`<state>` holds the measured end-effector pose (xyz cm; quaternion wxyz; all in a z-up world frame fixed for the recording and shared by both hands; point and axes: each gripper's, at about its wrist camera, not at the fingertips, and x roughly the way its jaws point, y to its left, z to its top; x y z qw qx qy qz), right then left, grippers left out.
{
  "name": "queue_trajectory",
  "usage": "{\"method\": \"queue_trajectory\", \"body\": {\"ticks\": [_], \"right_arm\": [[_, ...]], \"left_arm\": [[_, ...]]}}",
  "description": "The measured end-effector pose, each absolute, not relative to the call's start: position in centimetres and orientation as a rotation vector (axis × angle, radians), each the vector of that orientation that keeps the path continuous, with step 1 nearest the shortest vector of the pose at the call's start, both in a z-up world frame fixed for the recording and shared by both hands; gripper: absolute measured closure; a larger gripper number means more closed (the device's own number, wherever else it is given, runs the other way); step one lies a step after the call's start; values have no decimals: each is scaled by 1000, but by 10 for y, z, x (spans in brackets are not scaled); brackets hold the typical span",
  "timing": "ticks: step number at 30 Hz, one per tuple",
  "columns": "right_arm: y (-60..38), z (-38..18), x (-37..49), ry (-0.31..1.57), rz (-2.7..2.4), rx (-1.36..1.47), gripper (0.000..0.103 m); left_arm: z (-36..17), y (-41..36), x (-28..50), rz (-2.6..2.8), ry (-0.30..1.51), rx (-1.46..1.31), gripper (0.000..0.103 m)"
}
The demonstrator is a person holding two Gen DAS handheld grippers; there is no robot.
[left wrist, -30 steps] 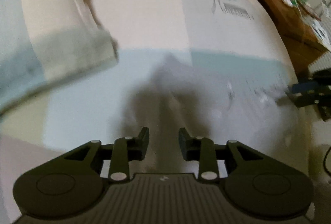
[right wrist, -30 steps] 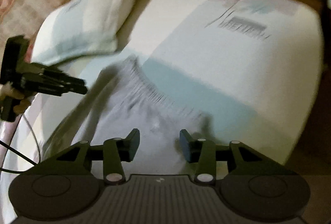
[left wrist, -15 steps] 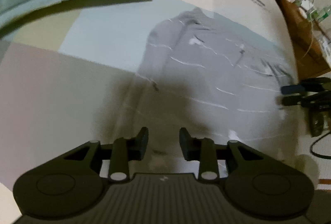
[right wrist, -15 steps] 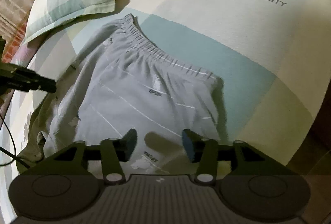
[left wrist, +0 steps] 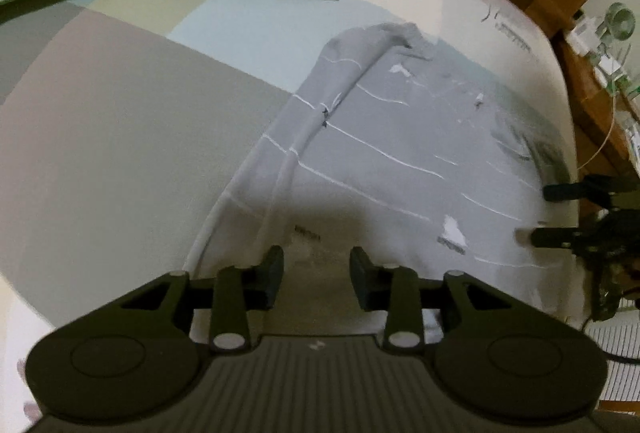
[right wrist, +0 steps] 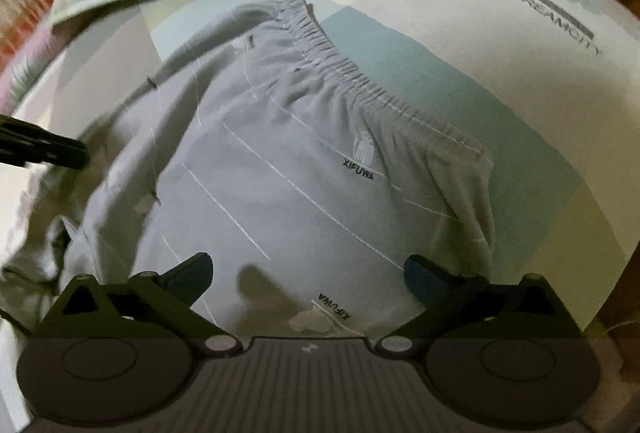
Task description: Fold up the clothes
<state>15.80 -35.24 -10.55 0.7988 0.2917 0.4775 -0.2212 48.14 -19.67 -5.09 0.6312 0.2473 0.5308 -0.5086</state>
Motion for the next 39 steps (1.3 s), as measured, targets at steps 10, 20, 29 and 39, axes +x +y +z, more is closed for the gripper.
{"method": "queue_trajectory", "body": {"ticks": [10,20,29,39], "right_arm": [[-330,-99,190,1178,-467,431,0],[-305,-51,238,1084,-188,344,0],[-226,-31,294,1081,196,146,0],[-153,-56,321,1114,380,-184,0]], "left_arm": [[-29,-110,441,-942,1203,380,55],[-40,-39,388,-576,1279,160,41],[-58,-4,355,-286,1330,72,41],[-54,25,329,-153,1332,18,40]]}}
